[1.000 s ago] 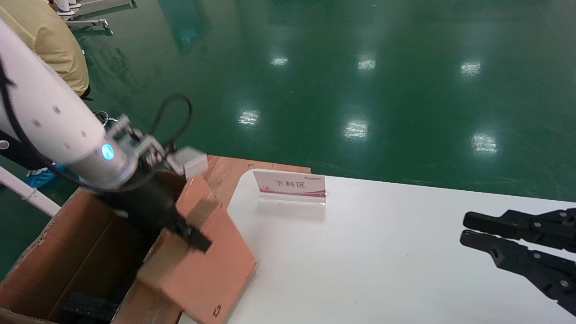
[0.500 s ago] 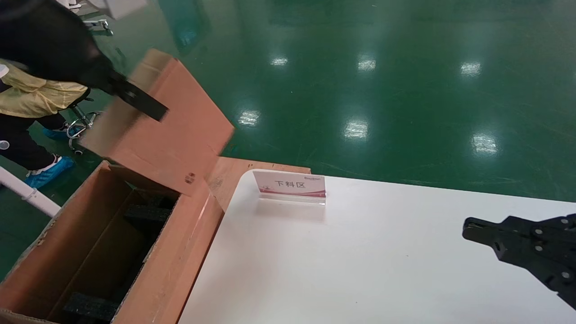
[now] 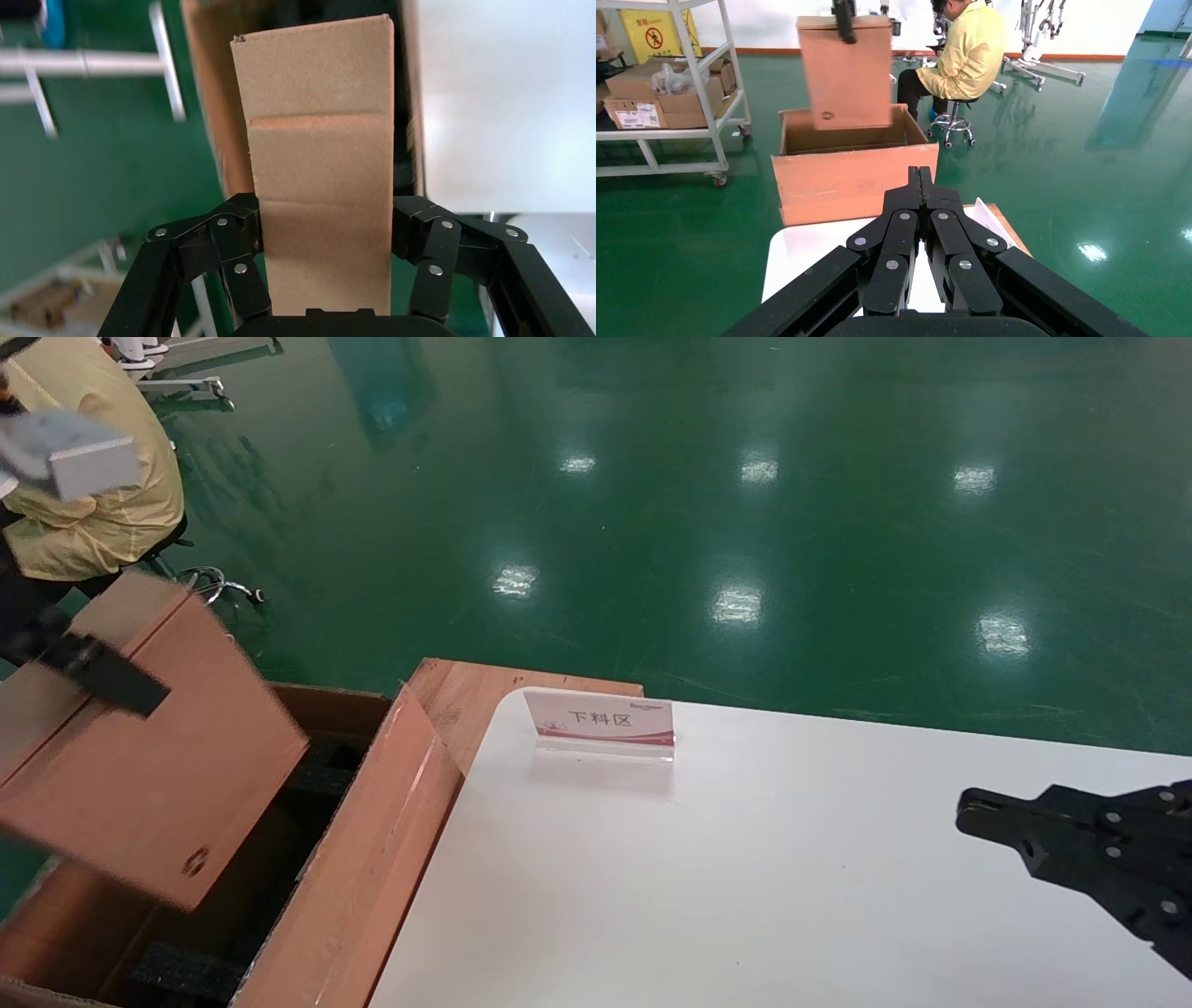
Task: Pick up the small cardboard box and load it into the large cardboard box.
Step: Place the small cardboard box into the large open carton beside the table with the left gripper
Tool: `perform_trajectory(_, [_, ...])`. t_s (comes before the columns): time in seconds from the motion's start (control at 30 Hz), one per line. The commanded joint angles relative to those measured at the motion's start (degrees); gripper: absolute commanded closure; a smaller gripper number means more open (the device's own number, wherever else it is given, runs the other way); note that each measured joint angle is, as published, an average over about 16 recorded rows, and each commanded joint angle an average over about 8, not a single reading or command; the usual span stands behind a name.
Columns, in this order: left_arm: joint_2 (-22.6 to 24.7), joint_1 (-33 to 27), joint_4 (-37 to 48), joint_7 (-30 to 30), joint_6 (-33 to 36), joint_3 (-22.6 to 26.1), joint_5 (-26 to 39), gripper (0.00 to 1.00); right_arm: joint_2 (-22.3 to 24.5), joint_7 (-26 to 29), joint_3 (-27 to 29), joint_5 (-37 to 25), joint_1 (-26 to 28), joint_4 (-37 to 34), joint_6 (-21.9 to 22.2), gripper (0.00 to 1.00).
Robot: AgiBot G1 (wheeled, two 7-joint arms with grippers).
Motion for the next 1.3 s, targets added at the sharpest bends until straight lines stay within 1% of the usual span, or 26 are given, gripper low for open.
perform_trajectory(0.03, [0.1, -0.4, -0.1, -0.9, -0.1, 4.0, -1.3, 1.00, 0.0, 0.0, 0.0, 0.0, 0.0, 0.0, 0.0, 0.23])
perform_trajectory(0.07, [-0.1, -0.4, -0.2, -1.0, -0.2, 5.0, -1.3, 1.00, 0.0, 0.0, 0.0, 0.0, 0.0, 0.0, 0.0, 0.10])
perform_trajectory(0.1, [-0.3, -0.5, -0.3, -1.1, -0.3, 5.8, -1.2, 1.00, 0.0, 0.0, 0.0, 0.0, 0.0, 0.0, 0.0, 0.00])
perform_trajectory(0.27, [-3.2, -0.5, -0.7, -0.7, -0.8, 7.6, 0.8, 1.00, 0.0, 0.0, 0.0, 0.0, 0.0, 0.0, 0.0, 0.00])
perform_trajectory(0.5, [-9.8, 0.0, -1.7, 0.3, -1.2, 6.8, 6.5, 1.00, 0.0, 0.0, -0.1, 0.0, 0.0, 0.0, 0.0, 0.00])
perform_trajectory(0.77, [-16.9, 1.1, -2.5, 2.7, -1.7, 3.5, 12.8, 1.00, 0.0, 0.0, -0.1, 0.1, 0.0, 0.0, 0.0, 0.00])
perform_trajectory(0.93, [-20.4, 2.3, -2.9, 4.1, -2.3, 1.6, 15.1, 1.00, 0.0, -0.1, -0.1, 0.1, 0.0, 0.0, 0.0, 0.00])
perform_trajectory(1.3, [-24.5, 9.6, 0.0, 7.7, -6.3, -2.9, 18.6, 1.00, 0.1, -0.1, -0.1, 0.1, 0.0, 0.0, 0.1, 0.00])
